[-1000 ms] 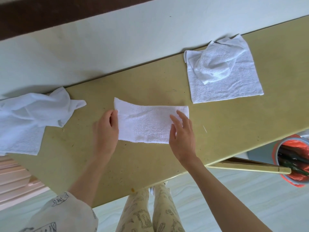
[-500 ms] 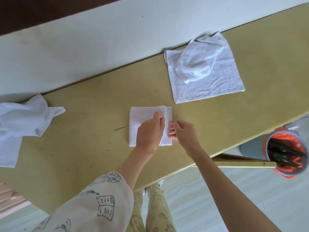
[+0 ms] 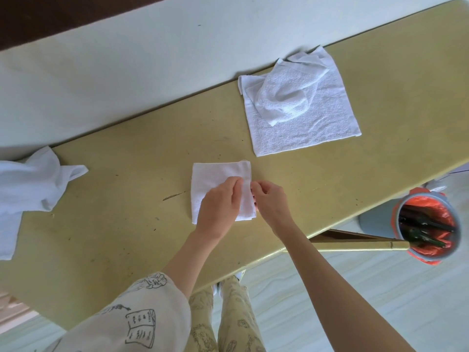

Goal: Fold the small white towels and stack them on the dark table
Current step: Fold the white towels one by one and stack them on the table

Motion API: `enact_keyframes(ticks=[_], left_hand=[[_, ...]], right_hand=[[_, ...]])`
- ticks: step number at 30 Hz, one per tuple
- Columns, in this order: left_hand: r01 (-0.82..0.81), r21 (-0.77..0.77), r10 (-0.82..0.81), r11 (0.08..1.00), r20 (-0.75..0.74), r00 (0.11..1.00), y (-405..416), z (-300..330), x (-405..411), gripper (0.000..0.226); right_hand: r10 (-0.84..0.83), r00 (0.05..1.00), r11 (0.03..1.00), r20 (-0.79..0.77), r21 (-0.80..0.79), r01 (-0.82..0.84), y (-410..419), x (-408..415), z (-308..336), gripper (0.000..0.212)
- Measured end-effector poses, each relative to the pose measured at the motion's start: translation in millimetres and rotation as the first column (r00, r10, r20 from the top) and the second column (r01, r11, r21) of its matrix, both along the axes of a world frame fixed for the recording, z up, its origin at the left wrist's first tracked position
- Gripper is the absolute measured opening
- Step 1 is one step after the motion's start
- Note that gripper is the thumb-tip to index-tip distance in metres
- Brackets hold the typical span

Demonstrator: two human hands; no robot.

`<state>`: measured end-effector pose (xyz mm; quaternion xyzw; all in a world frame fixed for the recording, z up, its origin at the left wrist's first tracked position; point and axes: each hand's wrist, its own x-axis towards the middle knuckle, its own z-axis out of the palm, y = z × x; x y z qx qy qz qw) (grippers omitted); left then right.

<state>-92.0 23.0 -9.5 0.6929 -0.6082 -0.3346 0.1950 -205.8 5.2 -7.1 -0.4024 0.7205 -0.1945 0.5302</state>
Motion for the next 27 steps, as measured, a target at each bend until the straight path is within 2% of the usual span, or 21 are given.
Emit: enact_keyframes(ticks=[2, 4, 7, 12, 18, 23, 27], left_hand=[[0.015, -0.145, -0.001, 0.989, 0.097, 0.995, 7, -4, 15, 0.026], [0.083, -0.291, -0.002, 0.953, 0.266, 0.964, 14, -12, 31, 0.025], [0.166, -0.287, -0.033, 0.943, 0.416, 0.909, 20, -21, 49, 0.027], [0.23, -0.152, -0.145, 0.961, 0.43, 0.891, 20, -25, 62, 0.034], [0.29, -0.107, -0.222, 0.951, 0.415, 0.882, 11, -26, 62, 0.048], [0.333, -0.053, -0.277, 0.942, 0.438, 0.855, 6, -26, 66, 0.049], [0.353, -0.037, -0.305, 0.935, 0.424, 0.852, 6, -27, 68, 0.051]], right_hand=[[0.003, 1.0, 1.0, -0.001, -0.005, -0.003, -1, 1, 1, 0.031], [0.023, 1.0, 1.0, -0.018, -0.012, -0.023, -2, 2, 2, 0.02], [0.025, 0.999, 1.0, -0.047, -0.013, -0.026, -3, 3, 1, 0.016], [0.026, 0.997, 1.0, -0.072, 0.02, -0.025, -8, 3, 2, 0.011], [0.013, 0.997, 1.0, -0.076, 0.018, -0.012, -8, 2, 1, 0.006], [0.015, 0.995, 1.0, -0.096, 0.026, -0.013, -12, 3, -1, 0.006], [0.009, 0.996, 1.0, -0.094, 0.026, -0.006, -21, 5, -2, 0.027]])
